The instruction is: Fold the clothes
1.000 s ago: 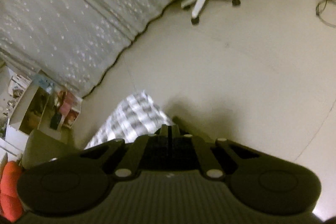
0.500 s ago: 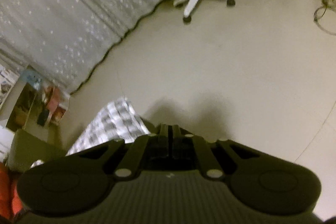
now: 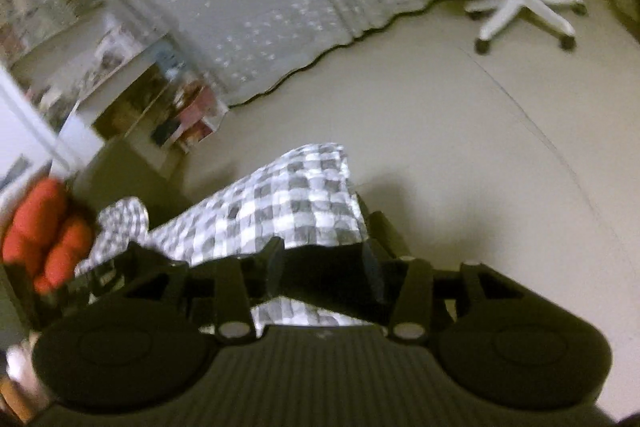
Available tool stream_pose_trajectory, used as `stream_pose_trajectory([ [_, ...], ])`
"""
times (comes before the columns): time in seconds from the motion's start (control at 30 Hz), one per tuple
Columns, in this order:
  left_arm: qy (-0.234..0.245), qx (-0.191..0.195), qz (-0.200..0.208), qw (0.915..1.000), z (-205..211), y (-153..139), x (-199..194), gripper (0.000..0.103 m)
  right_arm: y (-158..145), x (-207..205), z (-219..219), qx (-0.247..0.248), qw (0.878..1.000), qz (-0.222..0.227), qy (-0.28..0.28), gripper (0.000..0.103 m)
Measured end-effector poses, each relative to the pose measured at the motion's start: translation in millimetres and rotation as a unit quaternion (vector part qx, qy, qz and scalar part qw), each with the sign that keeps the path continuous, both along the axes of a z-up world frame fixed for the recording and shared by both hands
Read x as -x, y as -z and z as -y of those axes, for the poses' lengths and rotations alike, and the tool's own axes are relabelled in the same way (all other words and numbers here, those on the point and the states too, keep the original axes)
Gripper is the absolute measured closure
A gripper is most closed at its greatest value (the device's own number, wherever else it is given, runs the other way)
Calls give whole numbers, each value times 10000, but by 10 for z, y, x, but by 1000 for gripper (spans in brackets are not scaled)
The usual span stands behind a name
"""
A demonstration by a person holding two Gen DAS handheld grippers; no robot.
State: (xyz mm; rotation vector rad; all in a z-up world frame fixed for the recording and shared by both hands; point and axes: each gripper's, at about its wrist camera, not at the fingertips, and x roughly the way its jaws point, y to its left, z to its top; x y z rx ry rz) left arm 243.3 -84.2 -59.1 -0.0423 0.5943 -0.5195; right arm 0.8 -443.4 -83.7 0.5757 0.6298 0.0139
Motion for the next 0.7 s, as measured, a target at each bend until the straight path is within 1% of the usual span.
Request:
stream_pose_trajectory([
  [0.07,-5,19,-40,10000,23,13,5,91,78,-47,-14,104,9998,-28,-143,55],
  [0.1,-8,28,-60,10000,35,19,8,94,119,-67,-28,137,9997,-41,-205,56],
  [0.13,-23,29,-46,10000,47,23,18,95,161,-85,-41,145,9995,-53,-260,60],
  [0.17,-46,34,6,10000,56,22,39,96,204,-103,-53,153,9994,-65,-315,81],
  [0.2,-67,69,60,9999,55,13,60,96,236,-110,-62,157,9992,-66,-352,94],
  [0.3,-191,315,307,9988,10,-46,131,97,187,-19,-75,265,9994,131,-192,98],
  [0.4,-314,568,534,9965,-29,-128,180,97,6,73,-71,479,9981,364,123,99],
  [0.5,-459,775,728,9933,-36,-191,223,97,-180,35,-113,783,9950,545,287,99],
  [0.6,-637,839,837,9909,-21,-201,238,97,-278,-125,-174,1188,9911,517,290,99],
  [0.63,-694,815,825,9908,-12,-191,231,97,-290,-208,-197,1333,9896,464,277,99],
  [0.7,-781,649,772,9918,39,-154,206,97,-226,-418,-220,1524,9877,268,239,99],
])
